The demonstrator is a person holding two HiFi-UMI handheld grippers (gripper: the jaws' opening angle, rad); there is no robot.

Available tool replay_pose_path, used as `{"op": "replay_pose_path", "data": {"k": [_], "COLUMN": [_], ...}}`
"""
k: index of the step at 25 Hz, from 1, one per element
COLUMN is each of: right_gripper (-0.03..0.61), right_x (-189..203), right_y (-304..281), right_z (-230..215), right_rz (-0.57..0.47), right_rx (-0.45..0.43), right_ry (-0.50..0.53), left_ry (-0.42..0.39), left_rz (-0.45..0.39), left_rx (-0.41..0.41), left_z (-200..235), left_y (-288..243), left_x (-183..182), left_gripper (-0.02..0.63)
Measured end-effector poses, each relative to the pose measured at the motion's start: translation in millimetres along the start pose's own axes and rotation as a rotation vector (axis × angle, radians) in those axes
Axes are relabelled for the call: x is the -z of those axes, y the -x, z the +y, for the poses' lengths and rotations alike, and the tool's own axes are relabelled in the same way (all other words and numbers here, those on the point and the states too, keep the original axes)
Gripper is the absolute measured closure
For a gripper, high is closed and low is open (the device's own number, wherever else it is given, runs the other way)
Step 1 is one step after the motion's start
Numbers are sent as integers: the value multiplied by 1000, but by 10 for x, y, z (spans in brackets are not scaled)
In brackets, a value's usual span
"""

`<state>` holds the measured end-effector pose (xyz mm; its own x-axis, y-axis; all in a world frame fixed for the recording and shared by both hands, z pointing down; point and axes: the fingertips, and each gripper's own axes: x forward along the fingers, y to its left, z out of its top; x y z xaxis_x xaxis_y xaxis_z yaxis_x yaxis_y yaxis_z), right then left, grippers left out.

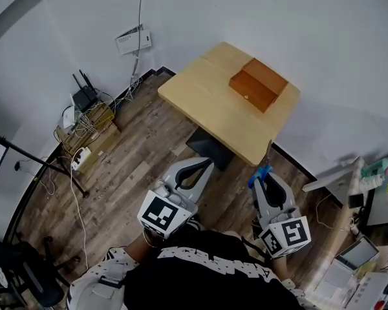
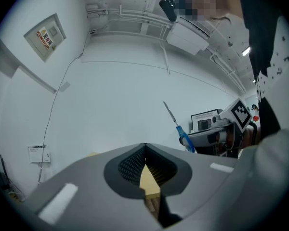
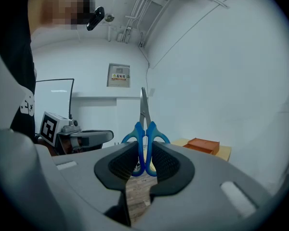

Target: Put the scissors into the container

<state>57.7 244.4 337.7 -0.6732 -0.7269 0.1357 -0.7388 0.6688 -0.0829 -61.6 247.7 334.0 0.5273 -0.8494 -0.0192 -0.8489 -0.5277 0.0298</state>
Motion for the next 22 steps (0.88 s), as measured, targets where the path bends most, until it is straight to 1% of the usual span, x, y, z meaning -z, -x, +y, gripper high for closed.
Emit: {"op": "replay_pose_path", "data": {"k": [7,9,11,13,18,22], "right_gripper": [476,476,476,476,476,476], "right_x": [-14,-23,-18,-16,-51,-88], "right_y": [-64,-84,-111,-159,-334,-510], "right_z": [1,-20,-47,-84,-194,-303], "right_rz": [12,14,19,20,9,-9], "right_rx": [8,8,5,-2,-25,-41], "right_ry": [-12,-13,-12,-12,-8,-22], "left_ry": [5,21,32,27,13,-19], "left_rz": [-10,4,20,20,18,18], "left_rx": [-25,-40,-31,-30,-90,-82], "left_z": [159,191,169,177,356,420], "left_y": [62,69,78,66,-33,-149], "left_x": [51,65,91,110,72,23], "left_gripper": [612,612,612,612,612,612]}}
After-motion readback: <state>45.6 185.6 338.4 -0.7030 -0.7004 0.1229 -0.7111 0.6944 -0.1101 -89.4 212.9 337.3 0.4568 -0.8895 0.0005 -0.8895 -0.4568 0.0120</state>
